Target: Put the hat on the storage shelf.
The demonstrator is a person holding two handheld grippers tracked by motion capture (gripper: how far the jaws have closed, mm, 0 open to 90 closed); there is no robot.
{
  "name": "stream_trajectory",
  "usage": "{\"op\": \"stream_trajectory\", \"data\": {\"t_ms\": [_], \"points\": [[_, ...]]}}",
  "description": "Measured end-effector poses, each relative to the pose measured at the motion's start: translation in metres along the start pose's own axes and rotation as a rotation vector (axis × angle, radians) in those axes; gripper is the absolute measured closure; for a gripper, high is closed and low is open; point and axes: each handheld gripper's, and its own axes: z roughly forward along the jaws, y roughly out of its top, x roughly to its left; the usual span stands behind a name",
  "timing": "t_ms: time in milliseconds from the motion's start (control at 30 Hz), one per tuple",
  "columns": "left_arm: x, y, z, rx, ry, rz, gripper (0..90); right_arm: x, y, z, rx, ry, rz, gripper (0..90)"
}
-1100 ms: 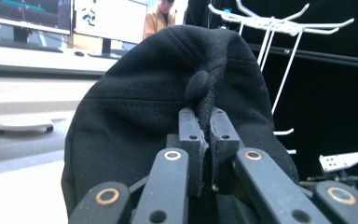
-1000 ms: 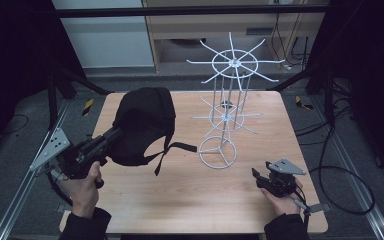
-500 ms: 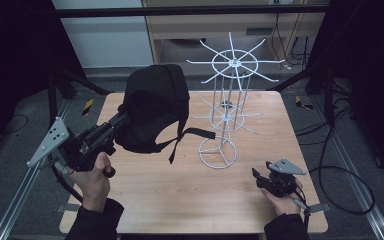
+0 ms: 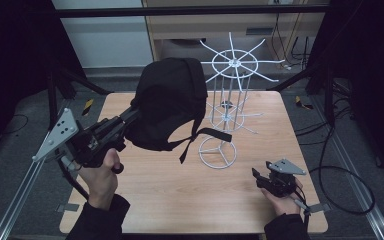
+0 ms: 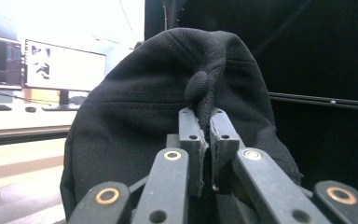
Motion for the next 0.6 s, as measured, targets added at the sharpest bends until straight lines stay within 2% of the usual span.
{"op": "stream_trajectory", "data": {"t_ms": [167,300,400,600], "points": [[-0.006,-0.004,0.014,0.037,-0.016,0.012,85.5,0.000,0.000,0.000,0.003,0.002,0.003,41.6],[-0.006,-0.014,0.024,0.070,-0.022,0.003,85.4,-0.001,0.000,0.000,0.001,0.001,0.004,41.7],[-0.004,-0.022,0.028,0.097,-0.022,-0.003,85.4,0.000,-0.001,0.000,0.004,0.005,0.003,41.6],[0.001,-0.032,0.030,0.121,-0.019,-0.022,85.1,0.000,-0.001,0.001,0.004,0.000,0.001,41.6]]}}
